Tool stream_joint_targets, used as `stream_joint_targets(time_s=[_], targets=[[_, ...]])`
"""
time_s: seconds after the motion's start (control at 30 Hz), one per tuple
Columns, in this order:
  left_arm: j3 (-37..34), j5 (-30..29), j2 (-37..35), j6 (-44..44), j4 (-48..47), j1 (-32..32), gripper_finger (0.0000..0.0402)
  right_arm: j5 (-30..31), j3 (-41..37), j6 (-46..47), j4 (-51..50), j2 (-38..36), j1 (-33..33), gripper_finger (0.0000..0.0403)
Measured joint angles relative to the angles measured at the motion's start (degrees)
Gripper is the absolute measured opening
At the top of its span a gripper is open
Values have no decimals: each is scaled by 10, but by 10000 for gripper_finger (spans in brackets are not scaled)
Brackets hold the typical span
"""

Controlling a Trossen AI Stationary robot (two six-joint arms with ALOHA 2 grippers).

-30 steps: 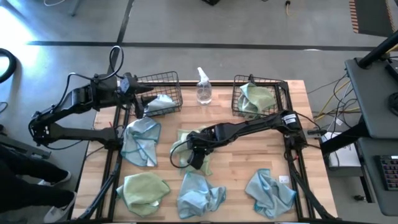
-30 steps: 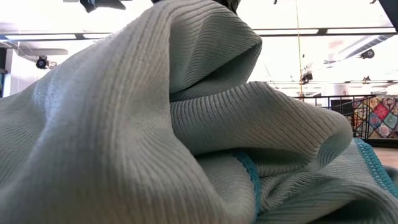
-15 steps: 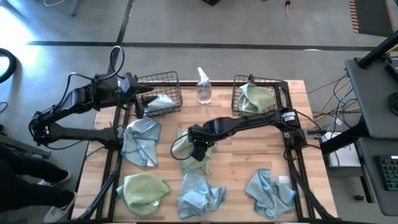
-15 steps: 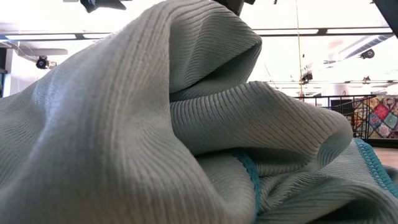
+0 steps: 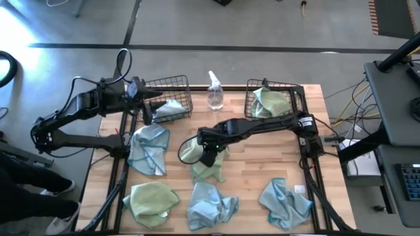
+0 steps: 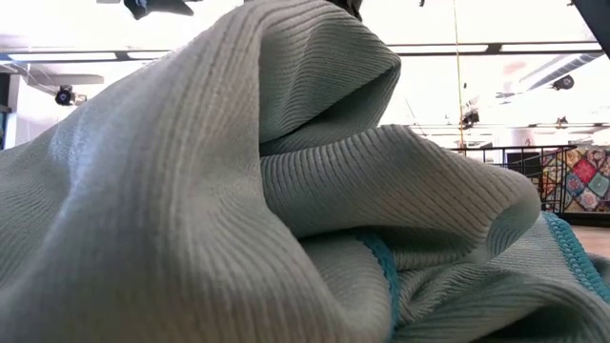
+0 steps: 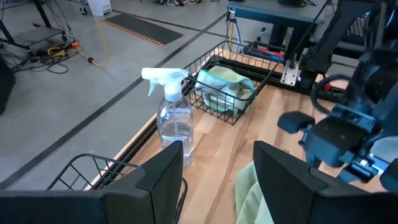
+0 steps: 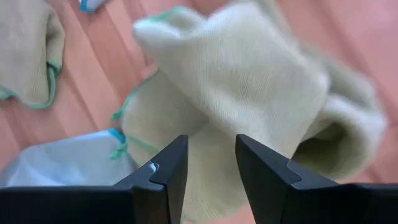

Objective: Sort microfiber towel by color & place in baskets
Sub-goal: Put the green microfiber cloth into the right wire basket

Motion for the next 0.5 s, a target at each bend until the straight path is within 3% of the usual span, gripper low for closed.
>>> stream_joint_targets(time_s=[0.2,0.5], targets=[[0,0,0,1,0,0,180,28,44,-25,-49,-1,0,130],[0,0,1,11,0,0,180,27,15,-34,-95,-1,-4,130]])
